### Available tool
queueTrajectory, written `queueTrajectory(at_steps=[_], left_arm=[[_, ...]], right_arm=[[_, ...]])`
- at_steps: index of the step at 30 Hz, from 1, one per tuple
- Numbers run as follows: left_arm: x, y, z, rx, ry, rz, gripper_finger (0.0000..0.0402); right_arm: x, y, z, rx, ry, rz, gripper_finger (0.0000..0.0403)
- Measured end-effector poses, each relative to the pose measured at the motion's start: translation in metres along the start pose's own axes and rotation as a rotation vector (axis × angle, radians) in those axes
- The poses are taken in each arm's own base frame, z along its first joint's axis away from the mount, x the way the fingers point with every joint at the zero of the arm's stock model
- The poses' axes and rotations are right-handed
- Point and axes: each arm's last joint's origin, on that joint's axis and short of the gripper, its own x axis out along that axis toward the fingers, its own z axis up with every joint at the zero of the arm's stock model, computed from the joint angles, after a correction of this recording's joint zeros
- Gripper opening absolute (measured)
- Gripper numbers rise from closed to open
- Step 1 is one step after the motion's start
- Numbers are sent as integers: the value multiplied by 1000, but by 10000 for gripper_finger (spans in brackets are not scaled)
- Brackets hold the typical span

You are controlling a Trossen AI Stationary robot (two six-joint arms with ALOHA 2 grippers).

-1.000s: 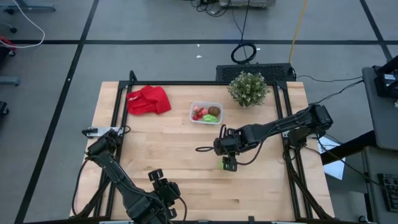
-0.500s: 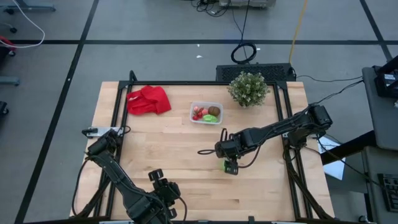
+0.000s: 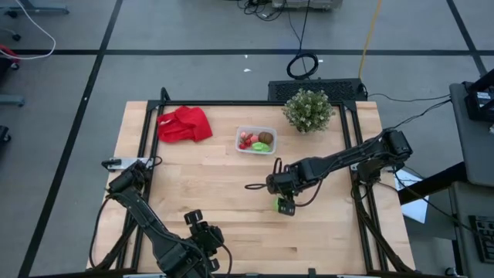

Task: Pick and placing Produce into tupperware
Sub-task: Put the cabbage into the bin

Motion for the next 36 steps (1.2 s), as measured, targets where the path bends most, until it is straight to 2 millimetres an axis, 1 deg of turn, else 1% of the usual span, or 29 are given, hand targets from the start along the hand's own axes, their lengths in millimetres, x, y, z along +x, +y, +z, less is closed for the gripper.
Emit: queueTrajectory(at_steps=[14, 17, 21, 23, 29, 36], left_arm=[[0, 0, 0, 2, 0, 0, 159], [0, 0, 0, 1, 0, 0, 159], [0, 0, 0, 2, 0, 0, 159], [0, 0, 0, 2, 0, 0, 159], [2, 1, 3, -4, 2, 4, 159], [6, 5, 9, 7, 7, 13, 159]], right_arm=[[1, 1, 1, -4, -17, 9, 263], [7, 0, 0, -4, -22, 12, 263], [18, -5, -8, -7, -4, 3, 263], [21, -7, -10, -4, 8, -3, 263], [32, -9, -13, -4, -30, 19, 263], [39, -13, -21, 6, 4, 26, 263]])
